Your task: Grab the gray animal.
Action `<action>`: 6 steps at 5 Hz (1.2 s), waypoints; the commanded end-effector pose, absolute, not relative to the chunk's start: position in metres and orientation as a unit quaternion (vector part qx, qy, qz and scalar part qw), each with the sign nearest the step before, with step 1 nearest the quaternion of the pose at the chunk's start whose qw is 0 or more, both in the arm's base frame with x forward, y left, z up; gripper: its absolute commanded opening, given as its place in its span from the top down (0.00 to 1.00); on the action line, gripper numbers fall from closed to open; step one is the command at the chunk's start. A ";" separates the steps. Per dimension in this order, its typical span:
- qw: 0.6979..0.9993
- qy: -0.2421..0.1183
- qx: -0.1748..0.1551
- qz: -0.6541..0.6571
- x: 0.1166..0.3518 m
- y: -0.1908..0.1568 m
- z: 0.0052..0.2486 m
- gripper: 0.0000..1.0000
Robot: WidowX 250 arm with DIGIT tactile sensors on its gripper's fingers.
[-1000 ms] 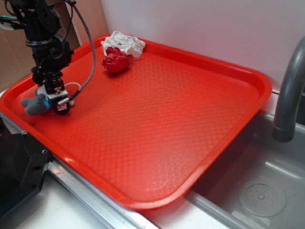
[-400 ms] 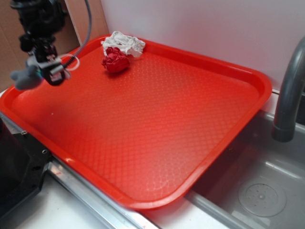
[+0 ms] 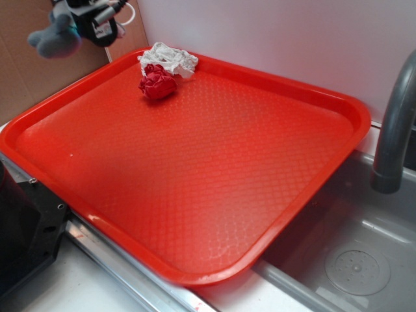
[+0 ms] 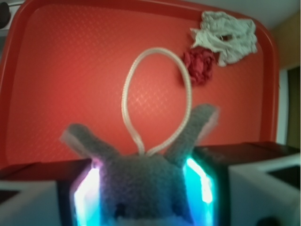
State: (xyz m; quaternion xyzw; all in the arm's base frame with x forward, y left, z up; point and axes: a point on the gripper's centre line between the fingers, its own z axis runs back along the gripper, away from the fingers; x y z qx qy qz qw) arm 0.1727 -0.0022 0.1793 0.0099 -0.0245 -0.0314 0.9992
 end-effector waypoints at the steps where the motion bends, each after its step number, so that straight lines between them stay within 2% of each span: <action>1: 0.998 -0.033 0.008 0.055 0.193 0.010 0.223 1.00; 3: 0.996 -0.009 -0.020 0.088 0.242 0.017 0.216 1.00; 4: 0.997 -0.017 -0.012 0.079 0.292 0.003 0.203 1.00; 5: 0.997 -0.022 -0.014 0.075 0.303 0.000 0.204 1.00; 6: 0.998 -0.038 -0.006 0.055 0.301 -0.008 0.211 1.00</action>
